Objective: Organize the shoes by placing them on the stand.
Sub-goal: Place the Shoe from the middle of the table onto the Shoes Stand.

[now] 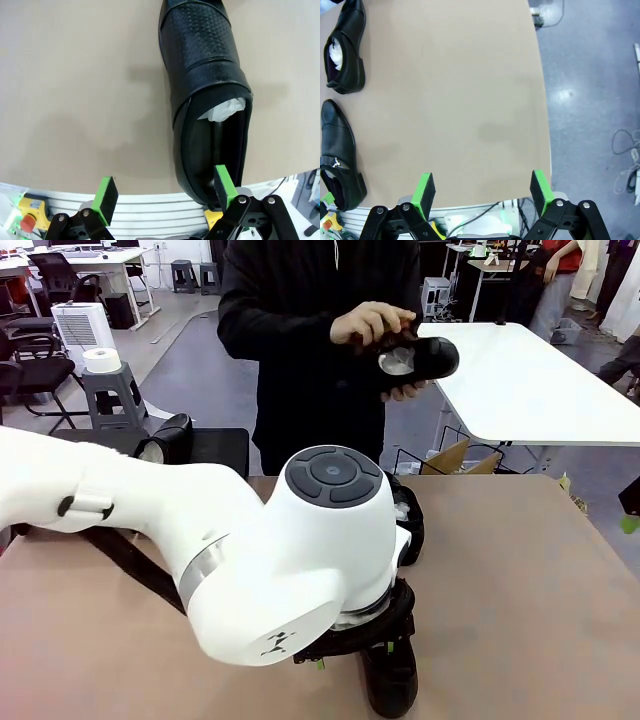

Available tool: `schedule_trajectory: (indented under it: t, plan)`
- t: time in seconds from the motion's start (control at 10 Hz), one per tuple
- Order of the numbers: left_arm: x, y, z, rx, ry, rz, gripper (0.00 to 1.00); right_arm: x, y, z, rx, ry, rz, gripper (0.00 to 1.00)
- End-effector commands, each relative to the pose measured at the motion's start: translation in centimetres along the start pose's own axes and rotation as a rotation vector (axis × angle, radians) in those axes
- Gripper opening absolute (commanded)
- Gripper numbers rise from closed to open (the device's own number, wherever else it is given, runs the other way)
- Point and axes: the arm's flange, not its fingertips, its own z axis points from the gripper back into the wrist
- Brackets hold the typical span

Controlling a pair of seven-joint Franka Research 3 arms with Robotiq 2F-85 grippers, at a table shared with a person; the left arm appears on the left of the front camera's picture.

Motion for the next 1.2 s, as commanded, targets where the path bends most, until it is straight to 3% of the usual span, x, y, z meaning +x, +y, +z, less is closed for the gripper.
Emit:
schedule_trajectory:
  t: [0.0,0.3,1.1]
  plan:
    - [0.4,-1.3,-0.6,0.015,-0.022,0.002,1.00,0.0,0.0,0.0,0.008,-0.002,0.007,1.00]
    - [1.3,-2.6,-1.4,0.055,0.009,-0.036,1.00,0.0,0.0,0.0,0.008,-0.002,0.007,1.00]
    - [2.1,-1.1,-3.3,0.102,0.065,-0.023,1.00,0.0,0.0,0.0,0.008,-0.002,0.007,1.00]
